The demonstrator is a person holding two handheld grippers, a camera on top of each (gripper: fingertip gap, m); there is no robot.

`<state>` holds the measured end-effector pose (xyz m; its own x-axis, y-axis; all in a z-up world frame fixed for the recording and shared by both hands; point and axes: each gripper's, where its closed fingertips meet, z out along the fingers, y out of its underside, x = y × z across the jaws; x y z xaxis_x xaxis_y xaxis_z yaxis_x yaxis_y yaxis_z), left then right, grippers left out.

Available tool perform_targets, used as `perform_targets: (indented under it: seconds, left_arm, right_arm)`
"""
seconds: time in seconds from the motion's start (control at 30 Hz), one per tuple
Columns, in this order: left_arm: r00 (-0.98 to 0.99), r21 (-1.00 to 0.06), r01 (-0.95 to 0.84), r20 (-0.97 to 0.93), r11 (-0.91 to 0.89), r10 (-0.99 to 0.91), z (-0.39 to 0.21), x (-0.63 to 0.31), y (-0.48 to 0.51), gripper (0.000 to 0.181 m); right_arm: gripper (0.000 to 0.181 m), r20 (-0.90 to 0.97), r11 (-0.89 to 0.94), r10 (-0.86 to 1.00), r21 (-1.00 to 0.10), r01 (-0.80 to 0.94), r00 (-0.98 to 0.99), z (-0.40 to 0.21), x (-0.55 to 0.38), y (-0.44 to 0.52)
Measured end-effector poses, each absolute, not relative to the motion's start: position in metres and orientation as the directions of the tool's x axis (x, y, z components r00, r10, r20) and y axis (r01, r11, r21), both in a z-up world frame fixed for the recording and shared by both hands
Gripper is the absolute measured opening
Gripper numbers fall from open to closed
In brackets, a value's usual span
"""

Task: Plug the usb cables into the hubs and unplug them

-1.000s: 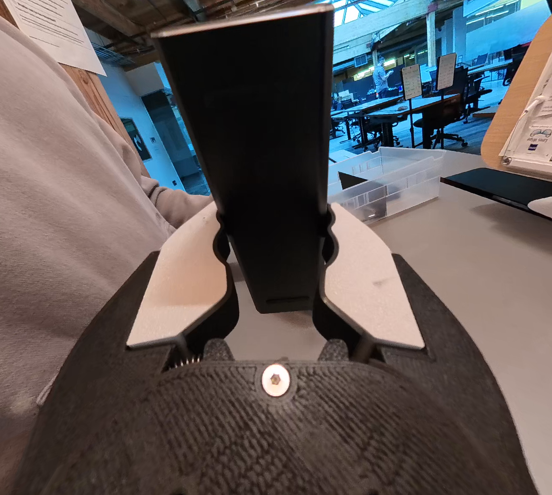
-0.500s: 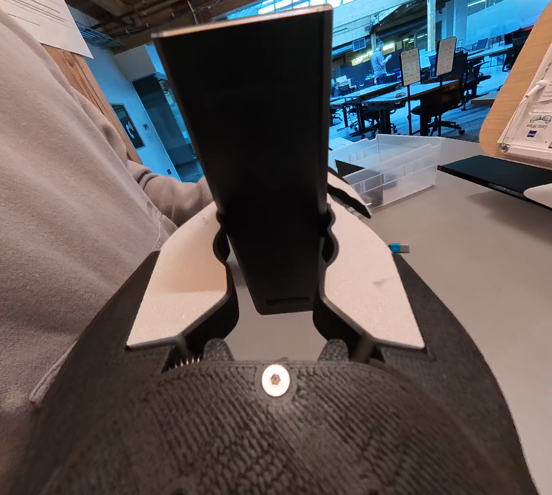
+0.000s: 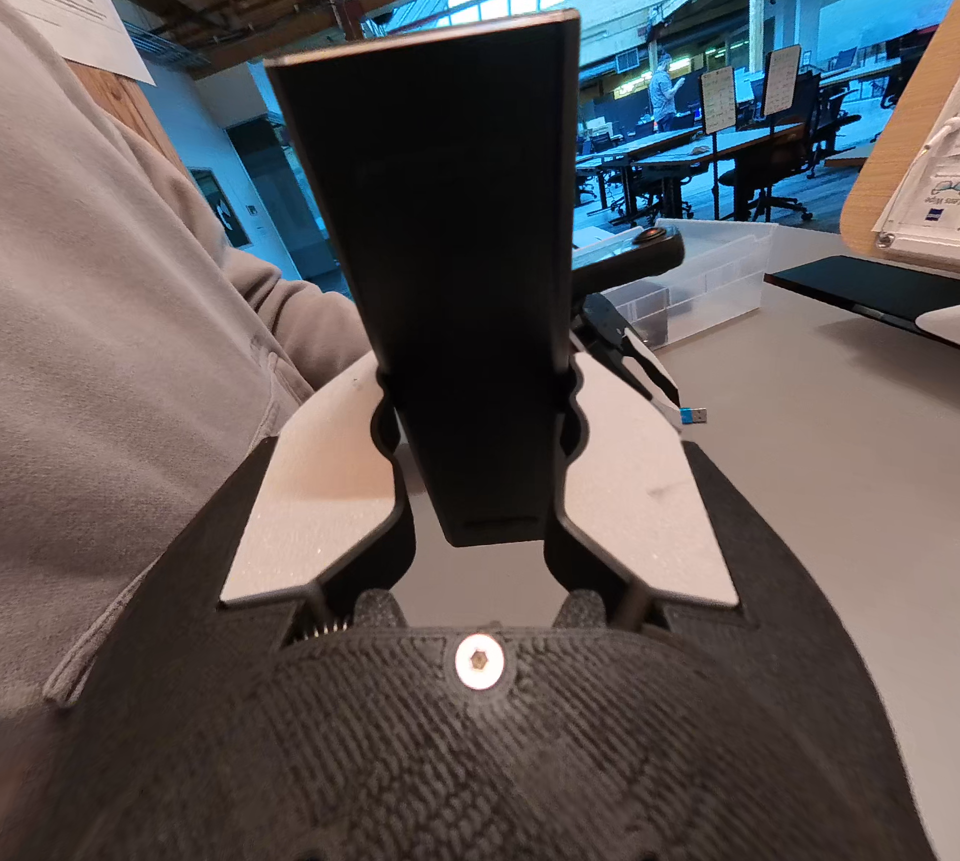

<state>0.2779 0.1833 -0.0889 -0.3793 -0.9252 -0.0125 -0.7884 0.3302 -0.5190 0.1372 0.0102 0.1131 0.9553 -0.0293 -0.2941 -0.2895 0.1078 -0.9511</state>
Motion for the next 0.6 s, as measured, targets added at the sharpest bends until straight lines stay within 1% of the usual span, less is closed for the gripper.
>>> perform_targets:
  seconds: [0.1,0.17,0.23,0.3,0.37,0.43,0.47,0.53,0.6]
  left_arm:
    - [-0.483,-0.556,-0.711,-0.061,0.431,-0.874,-0.089,0.274,0.177,0.007]
    - [-0.542,-0.566,-0.636,-0.154,0.524,-0.826,-0.088,0.273,0.176,0.005]
    - [-0.587,-0.545,-0.569,-0.256,0.616,-0.768,-0.087,0.273,0.176,0.005]
    - [-0.625,-0.515,-0.462,-0.388,0.722,-0.677,-0.081,0.272,0.174,0.005]
    - [-0.608,-0.486,-0.343,-0.537,0.803,-0.585,-0.061,0.274,0.172,0.005]
    - [-0.541,-0.469,-0.209,-0.675,0.858,-0.502,-0.025,0.274,0.164,0.005]
    - [-0.494,-0.439,-0.128,-0.749,0.889,-0.441,-0.004,0.273,0.159,0.005]
    - [-0.376,-0.328,0.034,-0.88,0.944,-0.292,0.039,0.265,0.143,0.005]
    - [-0.282,-0.219,0.143,-0.944,0.965,-0.173,0.068,0.252,0.125,0.005]
  right_arm:
    - [0.062,-0.299,0.119,-0.068,-0.95,-0.29,0.952,0.113,0.144,0.007]
    - [0.062,-0.316,0.121,-0.103,-0.945,-0.304,0.943,0.111,0.151,0.005]
    - [0.062,-0.328,0.126,-0.122,-0.941,-0.313,0.937,0.11,0.157,0.006]
    - [0.062,-0.336,0.131,-0.139,-0.939,-0.319,0.932,0.11,0.161,0.009]
    - [0.062,-0.338,0.123,-0.143,-0.939,-0.322,0.93,0.112,0.162,0.011]
    - [0.062,-0.325,0.102,-0.158,-0.944,-0.312,0.932,0.114,0.163,0.013]
    - [0.062,-0.319,0.09,-0.159,-0.947,-0.308,0.934,0.114,0.163,0.013]
    - [0.062,-0.31,0.073,-0.181,-0.951,-0.302,0.933,0.115,0.164,0.014]
    - [0.062,-0.294,0.061,-0.192,-0.956,-0.288,0.936,0.116,0.165,0.016]
